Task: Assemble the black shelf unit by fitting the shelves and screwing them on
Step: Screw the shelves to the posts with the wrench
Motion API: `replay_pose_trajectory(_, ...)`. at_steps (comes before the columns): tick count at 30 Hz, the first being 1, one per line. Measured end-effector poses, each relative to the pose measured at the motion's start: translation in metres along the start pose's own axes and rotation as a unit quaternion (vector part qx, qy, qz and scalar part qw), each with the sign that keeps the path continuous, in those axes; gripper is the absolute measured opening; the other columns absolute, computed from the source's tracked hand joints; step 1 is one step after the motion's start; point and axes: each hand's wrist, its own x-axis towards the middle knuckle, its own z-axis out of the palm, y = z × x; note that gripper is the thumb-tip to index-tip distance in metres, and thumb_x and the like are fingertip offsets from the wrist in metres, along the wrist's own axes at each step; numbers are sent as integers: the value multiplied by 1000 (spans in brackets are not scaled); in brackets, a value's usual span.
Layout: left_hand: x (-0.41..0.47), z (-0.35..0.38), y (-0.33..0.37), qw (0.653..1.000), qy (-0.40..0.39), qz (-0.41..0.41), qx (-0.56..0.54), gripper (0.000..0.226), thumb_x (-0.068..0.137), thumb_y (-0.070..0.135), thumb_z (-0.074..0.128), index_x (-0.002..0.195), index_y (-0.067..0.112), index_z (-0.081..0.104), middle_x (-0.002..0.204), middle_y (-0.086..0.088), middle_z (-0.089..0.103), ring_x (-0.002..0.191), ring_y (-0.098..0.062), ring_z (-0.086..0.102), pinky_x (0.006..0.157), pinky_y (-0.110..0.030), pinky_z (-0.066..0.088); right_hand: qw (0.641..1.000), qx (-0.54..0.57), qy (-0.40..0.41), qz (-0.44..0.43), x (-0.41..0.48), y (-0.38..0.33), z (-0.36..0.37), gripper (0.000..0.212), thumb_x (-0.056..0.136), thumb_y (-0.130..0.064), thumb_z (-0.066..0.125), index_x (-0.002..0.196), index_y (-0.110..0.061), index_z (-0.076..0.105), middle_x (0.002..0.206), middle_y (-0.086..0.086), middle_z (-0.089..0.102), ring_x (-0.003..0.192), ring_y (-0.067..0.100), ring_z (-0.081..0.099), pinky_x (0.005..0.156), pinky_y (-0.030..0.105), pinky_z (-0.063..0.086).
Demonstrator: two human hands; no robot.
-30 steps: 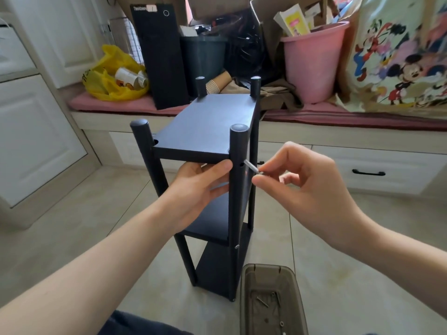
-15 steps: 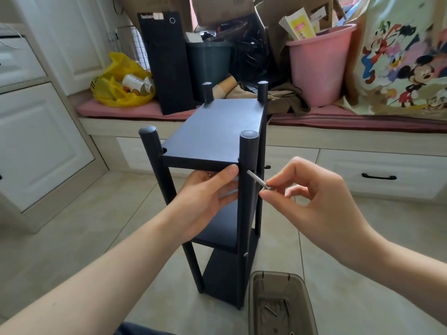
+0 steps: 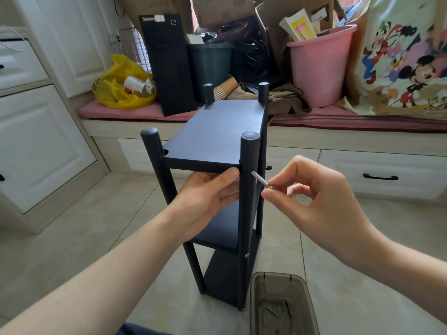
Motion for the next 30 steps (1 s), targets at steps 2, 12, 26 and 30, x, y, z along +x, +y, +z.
replay_pose_trajectory(2, 0, -1, 0, 1000, -5, 1, 3, 31, 91, 26, 67, 118, 11, 73, 123, -16, 71, 117, -33, 67, 91, -33, 57, 1000, -2, 2, 2, -1, 1, 0, 20, 81, -6, 78, 80, -20, 64, 75, -7, 68, 74, 19, 66, 65, 26, 51)
replay_pose_trajectory(12, 2, -2, -2, 1000, -13, 3, -4, 31, 93, 28, 69, 118, 11, 74, 125, -17, 70, 120, -31, 66, 94, -34, 55, 1000, 10, 24, 13, 5, 2, 7, 21, 81, -8, 79, 78, -22, 64, 76, -8, 69, 76, 15, 67, 64, 20, 50)
replay_pose_trajectory(26, 4, -4, -3, 1000, -11, 3, 4, 35, 93, 30, 70, 122, 11, 72, 129, -15, 68, 123, -31, 64, 98, -37, 54, 999, -13, 32, 41, 19, 6, 19, 20, 81, -10, 80, 79, -22, 64, 77, -10, 69, 78, 13, 68, 68, 32, 55)
replay_pose_trajectory(30, 3, -3, -2, 1000, -13, 5, 1, 31, 94, 31, 70, 120, 13, 74, 127, -14, 70, 121, -30, 66, 95, -35, 55, 999, -14, 21, 40, 23, 5, 18, 18, 80, -17, 81, 75, -23, 65, 69, -9, 71, 68, 8, 70, 59, 15, 48)
